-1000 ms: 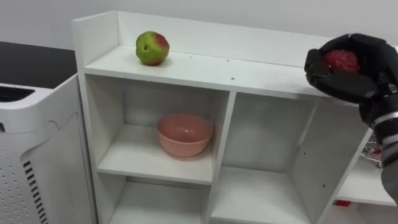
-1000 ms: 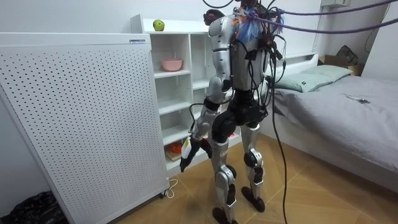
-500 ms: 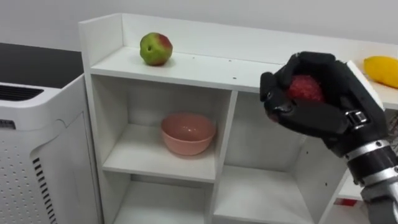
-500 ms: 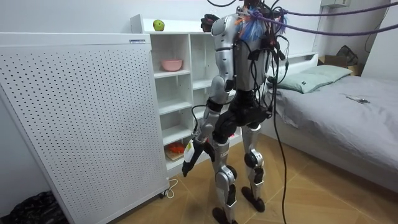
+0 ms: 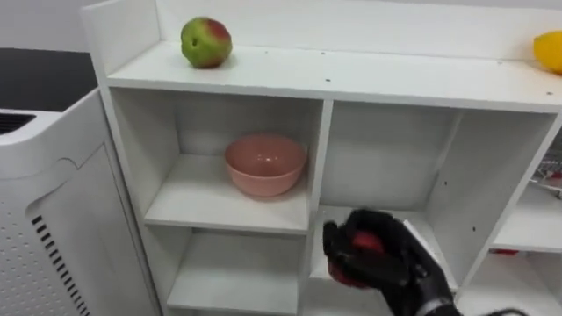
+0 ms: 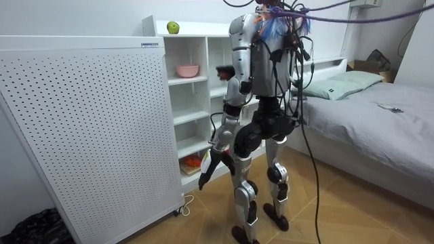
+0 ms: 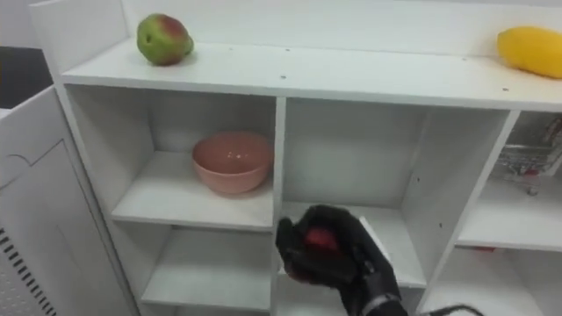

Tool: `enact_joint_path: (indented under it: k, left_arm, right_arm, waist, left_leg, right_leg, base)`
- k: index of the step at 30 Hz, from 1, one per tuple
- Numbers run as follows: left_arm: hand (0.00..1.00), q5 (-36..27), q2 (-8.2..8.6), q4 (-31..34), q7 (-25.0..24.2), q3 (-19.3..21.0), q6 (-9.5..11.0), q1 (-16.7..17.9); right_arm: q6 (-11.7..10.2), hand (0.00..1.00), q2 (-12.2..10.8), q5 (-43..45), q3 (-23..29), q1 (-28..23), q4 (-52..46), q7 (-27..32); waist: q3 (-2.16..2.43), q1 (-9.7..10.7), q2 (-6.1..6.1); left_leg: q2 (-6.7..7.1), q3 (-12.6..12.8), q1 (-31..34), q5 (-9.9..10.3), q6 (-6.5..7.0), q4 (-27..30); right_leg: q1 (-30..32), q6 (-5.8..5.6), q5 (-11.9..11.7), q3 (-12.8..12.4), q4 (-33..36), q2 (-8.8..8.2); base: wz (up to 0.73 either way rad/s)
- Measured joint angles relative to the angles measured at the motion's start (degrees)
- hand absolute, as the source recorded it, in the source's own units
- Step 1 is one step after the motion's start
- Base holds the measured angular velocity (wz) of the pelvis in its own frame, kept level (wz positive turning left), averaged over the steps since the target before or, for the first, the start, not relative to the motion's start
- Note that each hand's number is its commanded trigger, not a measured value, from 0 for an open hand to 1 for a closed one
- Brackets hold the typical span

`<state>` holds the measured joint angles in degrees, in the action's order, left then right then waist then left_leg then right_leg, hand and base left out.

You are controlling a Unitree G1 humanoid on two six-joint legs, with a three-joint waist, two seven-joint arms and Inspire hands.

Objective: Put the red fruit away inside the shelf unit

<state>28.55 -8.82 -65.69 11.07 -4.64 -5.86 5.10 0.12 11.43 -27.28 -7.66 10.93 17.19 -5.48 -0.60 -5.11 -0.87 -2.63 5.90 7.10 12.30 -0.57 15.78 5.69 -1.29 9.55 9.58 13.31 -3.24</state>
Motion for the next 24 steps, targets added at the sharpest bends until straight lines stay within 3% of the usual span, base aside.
enact_joint_path:
  k: [7, 9, 14, 19, 24]
  left_arm:
    - [0.00, -6.6, 0.56, -2.8, 0.1, -1.3, 0.4, -1.8]
    - [0.00, -7.2, 0.65, -3.0, 0.0, -2.1, 0.4, -2.4]
    - [0.00, -10.8, 0.75, -2.9, 0.0, -3.6, 0.3, -3.1]
    - [0.00, -11.3, 1.02, -2.0, -0.1, -4.8, -0.7, -3.0]
    - [0.00, -13.4, 1.20, -0.6, -0.5, -5.9, -1.2, -3.0]
  right_arm:
    - [-0.5, 1.00, -2.1, -11.6, 0.1, 3.0, 12.9, 2.5]
    - [-0.5, 1.00, -2.5, -19.6, 0.3, 5.5, 16.9, 3.9]
    - [-0.4, 1.00, -2.7, -34.4, 2.2, 11.1, 24.1, 5.8]
    - [-0.2, 1.00, -1.5, -47.5, 6.5, 13.9, 28.2, 6.4]
    - [0.0, 1.00, 0.6, -56.9, 9.6, 21.2, 35.4, 6.3]
  waist:
    - [-0.10, 0.0, 0.31]
    - [-0.95, -0.1, 0.24]
    - [-1.54, -0.4, 0.40]
    - [-1.69, -1.6, 0.23]
    - [-1.87, -2.7, 0.26]
  left_leg:
    - [0.08, 0.1, 5.3, -0.4, 0.35, 1.1]
    - [0.34, 0.1, 7.8, -0.6, 0.63, 2.1]
    - [0.83, 0.1, 15.6, -0.9, 1.20, 5.9]
    - [1.75, 0.1, 22.8, -1.2, 1.69, 9.1]
    - [2.34, 0.2, 28.9, -1.4, 1.87, 12.3]
  right_leg:
    - [7.5, -0.01, 0.0, -0.1, 4.9, -0.61]
    - [10.0, -0.02, 0.1, 0.1, 6.2, -1.07]
    - [17.4, 0.14, 0.2, -0.1, 9.2, -1.95]
    - [25.4, 0.57, 1.9, -0.2, 15.2, -3.73]
    - [32.3, 0.83, 3.1, -0.9, 19.9, -4.81]
  base:
    - [-0.05]
    - [0.05]
    - [0.02]
    - [0.09]
    - [0.07]
